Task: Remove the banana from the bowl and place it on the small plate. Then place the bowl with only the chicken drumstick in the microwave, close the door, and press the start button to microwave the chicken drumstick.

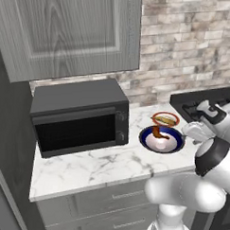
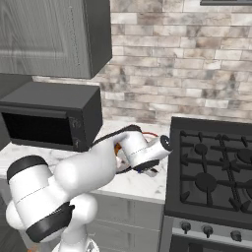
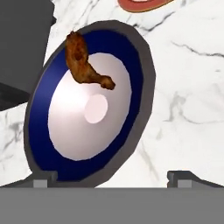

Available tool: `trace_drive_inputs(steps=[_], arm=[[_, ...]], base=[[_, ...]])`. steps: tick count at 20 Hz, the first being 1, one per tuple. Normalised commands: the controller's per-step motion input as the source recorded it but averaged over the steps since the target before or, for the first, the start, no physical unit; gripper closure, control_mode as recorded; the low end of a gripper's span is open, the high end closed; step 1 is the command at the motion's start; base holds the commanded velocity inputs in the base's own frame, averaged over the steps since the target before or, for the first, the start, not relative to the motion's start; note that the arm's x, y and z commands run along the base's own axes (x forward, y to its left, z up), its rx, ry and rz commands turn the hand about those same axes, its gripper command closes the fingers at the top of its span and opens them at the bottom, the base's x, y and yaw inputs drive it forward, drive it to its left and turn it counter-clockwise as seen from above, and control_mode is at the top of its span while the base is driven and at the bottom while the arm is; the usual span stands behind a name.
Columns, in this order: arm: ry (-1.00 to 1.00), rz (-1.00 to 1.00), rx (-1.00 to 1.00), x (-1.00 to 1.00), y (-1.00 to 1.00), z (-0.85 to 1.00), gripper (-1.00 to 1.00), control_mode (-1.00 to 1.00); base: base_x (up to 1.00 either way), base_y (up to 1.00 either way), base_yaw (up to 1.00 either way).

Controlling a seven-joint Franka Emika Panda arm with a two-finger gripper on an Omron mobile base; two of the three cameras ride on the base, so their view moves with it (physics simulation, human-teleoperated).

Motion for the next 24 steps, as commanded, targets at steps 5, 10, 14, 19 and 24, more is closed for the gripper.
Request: trace_drive_inputs(steps=[5,10,14,19,24], arm=[[0.02,-0.05,0.23,0.00,-0.10,-0.29,-1.00,-1.00],[0.08,-0.15,0.09,0.01,0.28,-0.17,-1.00,-1.00],[0.14,-0.17,0.03,0.04,0.41,-0.13,-1.00,-1.00],[0.12,-0.15,0.03,0.03,0.22,-0.18,-1.00,-1.00],[0.06,-0.11,0.05,0.01,0.00,-0.20,-1.00,-1.00]], base=[[0.00,0.00,0.00],[0.00,0.00,0.00],[0.00,0.00,0.00],[0.00,0.00,0.00],[0.00,0.00,0.00]])
